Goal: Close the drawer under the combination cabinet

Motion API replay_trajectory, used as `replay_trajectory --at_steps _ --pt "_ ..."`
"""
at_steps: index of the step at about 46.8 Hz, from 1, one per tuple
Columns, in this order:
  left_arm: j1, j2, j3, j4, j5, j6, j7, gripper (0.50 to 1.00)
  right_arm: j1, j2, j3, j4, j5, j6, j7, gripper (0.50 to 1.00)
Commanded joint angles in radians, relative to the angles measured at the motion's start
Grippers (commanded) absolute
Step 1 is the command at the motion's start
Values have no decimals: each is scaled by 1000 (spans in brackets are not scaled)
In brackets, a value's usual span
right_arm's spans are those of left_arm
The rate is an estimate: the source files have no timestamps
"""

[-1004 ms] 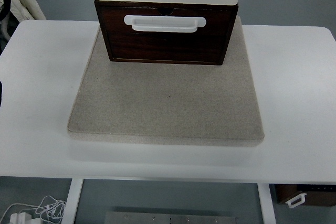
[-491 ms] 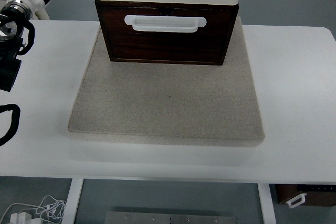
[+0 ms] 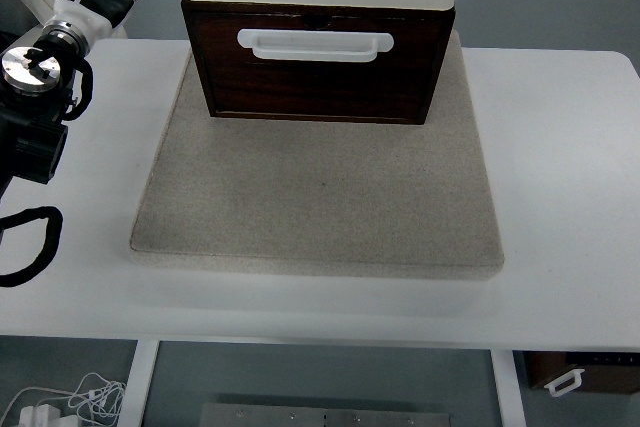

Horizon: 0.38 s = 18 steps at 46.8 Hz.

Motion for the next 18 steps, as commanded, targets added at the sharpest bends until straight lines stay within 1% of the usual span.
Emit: replay_trajectory --at_steps 1,6,18 --pt "1 -2 1 0 0 -2 -5 999 0 0 1 0 0 0 0 952" --pt "0 -13 3 -3 2 -1 -5 996 0 0 -1 0 0 3 0 952" --pt "-5 -14 3 -5 6 1 -7 999 0 0 1 0 0 0 0 952"
